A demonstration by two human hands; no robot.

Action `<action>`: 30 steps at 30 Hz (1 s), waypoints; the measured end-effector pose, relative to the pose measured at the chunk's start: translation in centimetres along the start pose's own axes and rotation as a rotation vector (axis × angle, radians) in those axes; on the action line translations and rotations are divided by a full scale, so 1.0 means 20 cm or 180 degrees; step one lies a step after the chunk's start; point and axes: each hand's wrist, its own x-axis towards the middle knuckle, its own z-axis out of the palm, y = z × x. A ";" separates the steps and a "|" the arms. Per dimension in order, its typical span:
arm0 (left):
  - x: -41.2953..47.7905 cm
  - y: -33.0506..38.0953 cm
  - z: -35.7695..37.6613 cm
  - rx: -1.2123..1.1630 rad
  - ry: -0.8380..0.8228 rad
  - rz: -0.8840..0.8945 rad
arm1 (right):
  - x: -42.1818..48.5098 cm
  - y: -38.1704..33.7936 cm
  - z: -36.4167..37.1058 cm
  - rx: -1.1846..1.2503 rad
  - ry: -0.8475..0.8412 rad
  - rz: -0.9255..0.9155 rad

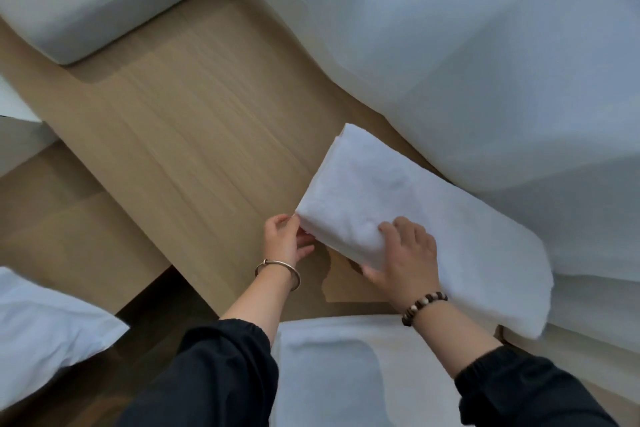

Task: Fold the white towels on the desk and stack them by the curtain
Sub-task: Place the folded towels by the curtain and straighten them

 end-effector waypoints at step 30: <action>0.00 -0.17 0.12 -0.0075 -0.0524 -0.0107 | -0.03 0.06 0.03 0.0014 0.0310 0.0085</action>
